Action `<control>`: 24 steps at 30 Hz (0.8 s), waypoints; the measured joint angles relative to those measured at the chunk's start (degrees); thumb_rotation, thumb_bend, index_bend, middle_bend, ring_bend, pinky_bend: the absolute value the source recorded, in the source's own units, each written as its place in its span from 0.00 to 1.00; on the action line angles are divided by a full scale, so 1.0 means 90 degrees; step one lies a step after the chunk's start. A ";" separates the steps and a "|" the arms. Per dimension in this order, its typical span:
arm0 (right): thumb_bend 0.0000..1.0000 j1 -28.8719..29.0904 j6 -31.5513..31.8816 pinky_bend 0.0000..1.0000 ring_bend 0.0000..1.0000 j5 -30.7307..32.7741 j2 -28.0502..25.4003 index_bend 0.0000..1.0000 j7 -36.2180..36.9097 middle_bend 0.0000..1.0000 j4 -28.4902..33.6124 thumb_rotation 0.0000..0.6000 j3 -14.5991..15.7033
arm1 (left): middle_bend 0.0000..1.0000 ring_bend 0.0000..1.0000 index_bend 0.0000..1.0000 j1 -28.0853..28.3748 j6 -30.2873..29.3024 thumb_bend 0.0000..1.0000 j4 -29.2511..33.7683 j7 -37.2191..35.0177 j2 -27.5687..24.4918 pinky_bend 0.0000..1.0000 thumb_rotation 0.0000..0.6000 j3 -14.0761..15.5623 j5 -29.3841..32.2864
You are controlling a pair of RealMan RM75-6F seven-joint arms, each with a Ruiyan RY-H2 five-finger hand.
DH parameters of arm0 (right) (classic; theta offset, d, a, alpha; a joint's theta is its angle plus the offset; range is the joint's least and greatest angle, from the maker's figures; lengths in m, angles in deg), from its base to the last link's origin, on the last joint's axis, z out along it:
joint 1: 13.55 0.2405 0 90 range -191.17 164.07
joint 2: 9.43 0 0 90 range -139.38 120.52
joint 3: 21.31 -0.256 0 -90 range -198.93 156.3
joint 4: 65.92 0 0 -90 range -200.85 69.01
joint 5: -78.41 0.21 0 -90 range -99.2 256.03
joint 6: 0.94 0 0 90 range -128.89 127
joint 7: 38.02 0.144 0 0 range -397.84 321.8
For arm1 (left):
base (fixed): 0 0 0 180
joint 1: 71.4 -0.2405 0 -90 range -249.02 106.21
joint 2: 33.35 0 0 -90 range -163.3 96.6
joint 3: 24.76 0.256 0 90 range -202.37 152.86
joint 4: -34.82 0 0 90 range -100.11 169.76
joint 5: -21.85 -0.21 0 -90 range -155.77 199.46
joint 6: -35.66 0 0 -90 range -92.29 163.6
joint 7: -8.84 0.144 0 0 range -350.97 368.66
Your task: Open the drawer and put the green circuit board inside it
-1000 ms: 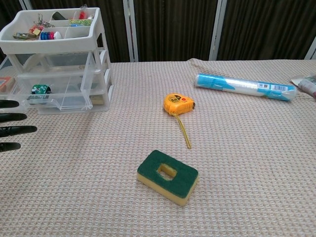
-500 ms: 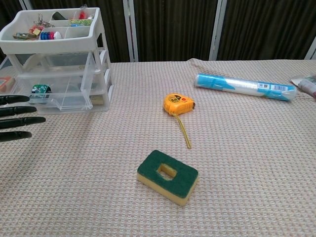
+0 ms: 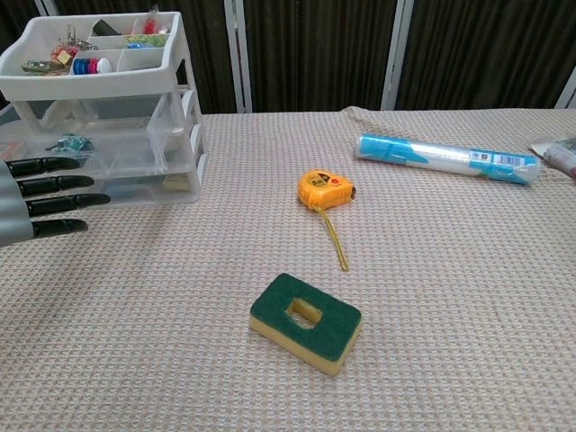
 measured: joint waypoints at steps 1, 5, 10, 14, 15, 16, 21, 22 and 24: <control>0.00 0.0000 0.0000 0.00 0.00 0.0000 0.0000 0.08 0.0001 0.00 0.0000 1.00 0.0000 | 0.00 0.00 0.19 -0.0009 -0.0051 1.00 0.0017 -0.0017 -0.0007 0.03 1.00 -0.0029 0.0031; 0.00 0.0002 -0.0004 0.00 0.00 -0.0003 0.0002 0.08 -0.0001 0.00 0.0001 1.00 0.0002 | 0.00 0.00 0.19 -0.0038 -0.0164 1.00 0.0062 -0.0080 -0.0048 0.03 1.00 -0.0094 0.0138; 0.00 -0.0001 0.0004 0.00 0.00 -0.0005 0.0005 0.08 -0.0015 0.00 0.0000 1.00 0.0001 | 0.00 0.00 0.19 -0.0039 -0.0179 1.00 0.0026 -0.0117 -0.0035 0.03 1.00 -0.0112 0.0212; 0.00 0.0000 -0.0002 0.00 0.00 0.0004 0.0006 0.08 -0.0014 0.00 0.0004 1.00 -0.0002 | 0.00 0.00 0.19 -0.0024 -0.0182 1.00 -0.0059 -0.0150 -0.0013 0.03 1.00 -0.0153 0.0292; 0.00 0.0000 -0.0001 0.00 0.00 0.0003 0.0006 0.08 -0.0014 0.00 0.0004 1.00 -0.0002 | 0.00 0.00 0.19 -0.0016 -0.0175 1.00 -0.0089 -0.0161 -0.0005 0.03 1.00 -0.0174 0.0339; 0.00 0.0000 0.0000 0.00 0.00 0.0001 0.0005 0.08 -0.0014 0.00 0.0004 1.00 -0.0001 | 0.00 0.00 0.19 -0.0010 -0.0167 1.00 -0.0111 -0.0170 0.0002 0.03 1.00 -0.0192 0.0377; 0.00 0.0000 -0.0005 0.00 0.00 0.0002 0.0004 0.08 -0.0014 0.00 0.0006 1.00 0.0002 | 0.00 0.00 0.19 0.0042 -0.0091 1.00 -0.0257 -0.0200 0.0061 0.03 1.00 -0.0328 0.0626; 0.00 -0.0001 -0.0004 0.00 0.00 0.0003 0.0003 0.08 -0.0013 0.00 0.0007 1.00 0.0000 | 0.00 0.00 0.19 0.0056 -0.0068 1.00 -0.0287 -0.0201 0.0078 0.03 1.00 -0.0356 0.0678; 0.00 -0.0001 -0.0005 0.00 0.00 0.0006 0.0001 0.08 -0.0013 0.00 0.0009 1.00 0.0000 | 0.00 0.00 0.19 0.0088 -0.0018 1.00 -0.0361 -0.0191 0.0121 0.03 1.00 -0.0423 0.0802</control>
